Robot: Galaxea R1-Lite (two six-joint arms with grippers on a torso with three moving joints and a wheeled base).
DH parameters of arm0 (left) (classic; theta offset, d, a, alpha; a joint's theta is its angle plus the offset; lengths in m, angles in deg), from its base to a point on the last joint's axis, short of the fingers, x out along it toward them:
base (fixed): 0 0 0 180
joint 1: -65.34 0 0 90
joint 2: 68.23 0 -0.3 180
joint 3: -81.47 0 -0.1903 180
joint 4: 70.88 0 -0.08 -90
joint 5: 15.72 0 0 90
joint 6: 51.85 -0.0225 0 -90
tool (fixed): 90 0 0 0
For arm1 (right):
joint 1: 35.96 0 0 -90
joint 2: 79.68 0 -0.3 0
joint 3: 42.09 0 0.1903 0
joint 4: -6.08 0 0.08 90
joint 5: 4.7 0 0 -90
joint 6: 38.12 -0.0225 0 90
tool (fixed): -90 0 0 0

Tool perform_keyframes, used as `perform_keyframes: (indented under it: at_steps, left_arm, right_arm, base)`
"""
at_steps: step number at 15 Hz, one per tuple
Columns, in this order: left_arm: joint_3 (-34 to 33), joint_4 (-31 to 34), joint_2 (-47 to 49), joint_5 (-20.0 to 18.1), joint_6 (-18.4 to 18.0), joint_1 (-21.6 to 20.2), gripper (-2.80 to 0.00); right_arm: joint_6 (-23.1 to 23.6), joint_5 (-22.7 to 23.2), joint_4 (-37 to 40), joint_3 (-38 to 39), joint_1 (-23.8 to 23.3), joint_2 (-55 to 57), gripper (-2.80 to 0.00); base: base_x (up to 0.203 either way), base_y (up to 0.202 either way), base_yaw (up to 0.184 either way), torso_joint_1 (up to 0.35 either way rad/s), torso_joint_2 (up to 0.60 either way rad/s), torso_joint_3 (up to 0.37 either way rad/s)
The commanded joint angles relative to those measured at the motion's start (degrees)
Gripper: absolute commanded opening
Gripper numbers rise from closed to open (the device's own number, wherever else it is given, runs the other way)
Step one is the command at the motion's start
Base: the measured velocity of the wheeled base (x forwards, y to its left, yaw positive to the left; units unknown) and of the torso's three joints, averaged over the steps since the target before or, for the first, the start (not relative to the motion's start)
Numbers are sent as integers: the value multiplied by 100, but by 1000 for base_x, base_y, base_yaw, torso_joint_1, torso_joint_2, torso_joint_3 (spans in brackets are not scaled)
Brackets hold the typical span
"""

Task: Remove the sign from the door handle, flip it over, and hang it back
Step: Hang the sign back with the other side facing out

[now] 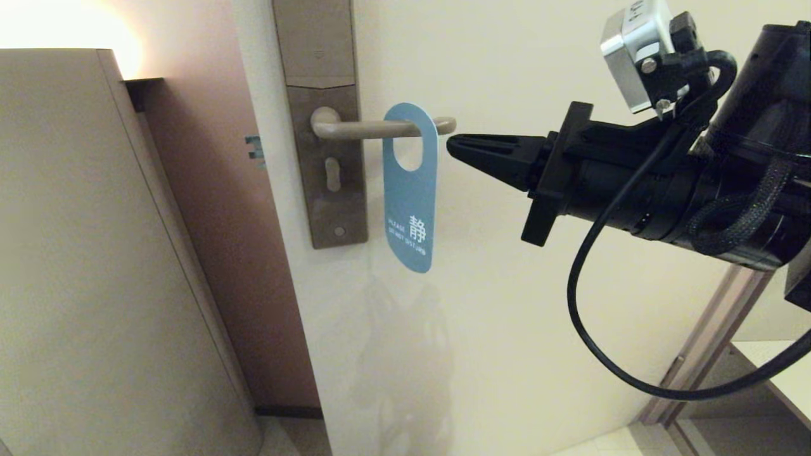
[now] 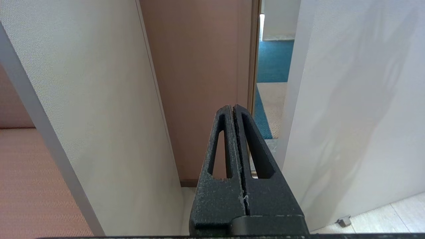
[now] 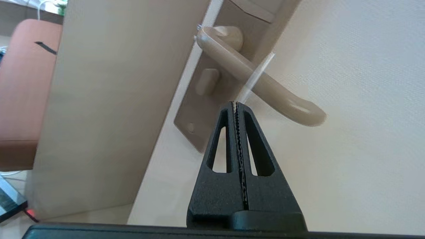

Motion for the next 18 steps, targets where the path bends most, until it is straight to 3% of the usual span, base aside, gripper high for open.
perform_keyframes:
  at_steps: [1,7,18]
  left_arm:
    - [0,2,-2,-2,0,-1,-280]
    - [0,2,-2,-2,0,-1,-280]
    - [0,2,-2,-2,0,-1,-280]
  right_arm:
    - [15,15,-24,103,-111,-66,-280]
    - [43,5,-73,231,-173,524,-280]
    - [57,-28,-534,-236,-80,1165,-280]
  base:
    - [0,0,0,0,0,0]
    - [0,0,0,0,0,0]
    - [0,0,0,0,0,0]
